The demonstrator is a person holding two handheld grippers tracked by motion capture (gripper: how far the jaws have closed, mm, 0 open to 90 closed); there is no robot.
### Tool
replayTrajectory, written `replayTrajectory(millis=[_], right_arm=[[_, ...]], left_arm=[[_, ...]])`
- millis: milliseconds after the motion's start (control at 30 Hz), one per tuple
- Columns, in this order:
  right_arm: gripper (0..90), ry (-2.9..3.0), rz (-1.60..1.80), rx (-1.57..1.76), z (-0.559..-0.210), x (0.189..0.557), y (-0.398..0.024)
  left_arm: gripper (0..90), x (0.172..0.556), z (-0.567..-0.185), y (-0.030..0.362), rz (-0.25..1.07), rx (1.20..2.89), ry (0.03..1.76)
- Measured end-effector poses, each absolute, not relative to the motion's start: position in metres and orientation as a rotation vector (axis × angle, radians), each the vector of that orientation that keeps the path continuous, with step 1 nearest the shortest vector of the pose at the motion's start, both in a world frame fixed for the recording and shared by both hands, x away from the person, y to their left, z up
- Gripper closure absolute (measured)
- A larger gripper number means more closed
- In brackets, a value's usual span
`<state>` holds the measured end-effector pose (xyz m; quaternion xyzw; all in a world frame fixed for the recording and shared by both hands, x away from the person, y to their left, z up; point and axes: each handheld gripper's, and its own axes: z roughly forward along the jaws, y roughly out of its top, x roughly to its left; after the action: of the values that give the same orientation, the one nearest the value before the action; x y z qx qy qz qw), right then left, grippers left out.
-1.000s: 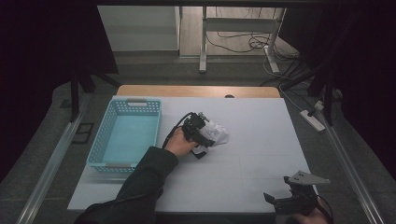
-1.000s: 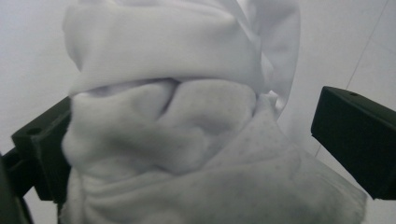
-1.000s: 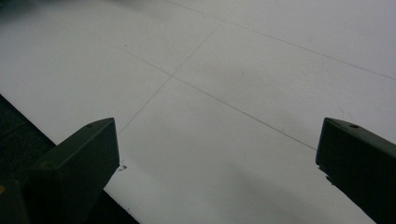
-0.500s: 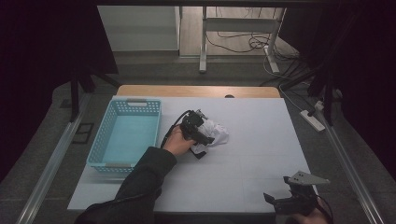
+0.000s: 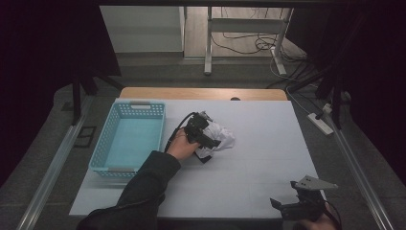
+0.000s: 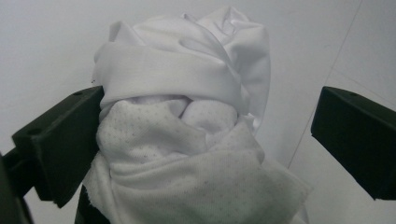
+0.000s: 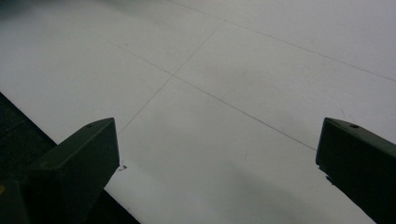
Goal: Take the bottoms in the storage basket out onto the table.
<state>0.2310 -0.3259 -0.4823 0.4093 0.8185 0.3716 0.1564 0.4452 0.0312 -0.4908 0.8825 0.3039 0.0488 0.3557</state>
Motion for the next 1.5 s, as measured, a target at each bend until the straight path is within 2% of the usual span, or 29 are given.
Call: replayTrajectory(millis=[933, 1367, 1500], right_arm=[[0.0, 2.345, 1.064, 1.161, -0.482, 0.231, -0.325], [0.0, 2.344, 1.066, 1.160, -0.482, 0.230, -0.325], [0.0, 2.343, 1.067, 1.161, -0.482, 0.231, -0.326]], left_arm=[[0.0, 0.437, -0.470, 0.042, 0.155, 2.198, 0.733], [0.0, 0.435, -0.457, 0.052, 0.123, 2.157, 0.716], [0.2, 0.435, -0.455, 0.056, 0.068, 2.143, 0.704]])
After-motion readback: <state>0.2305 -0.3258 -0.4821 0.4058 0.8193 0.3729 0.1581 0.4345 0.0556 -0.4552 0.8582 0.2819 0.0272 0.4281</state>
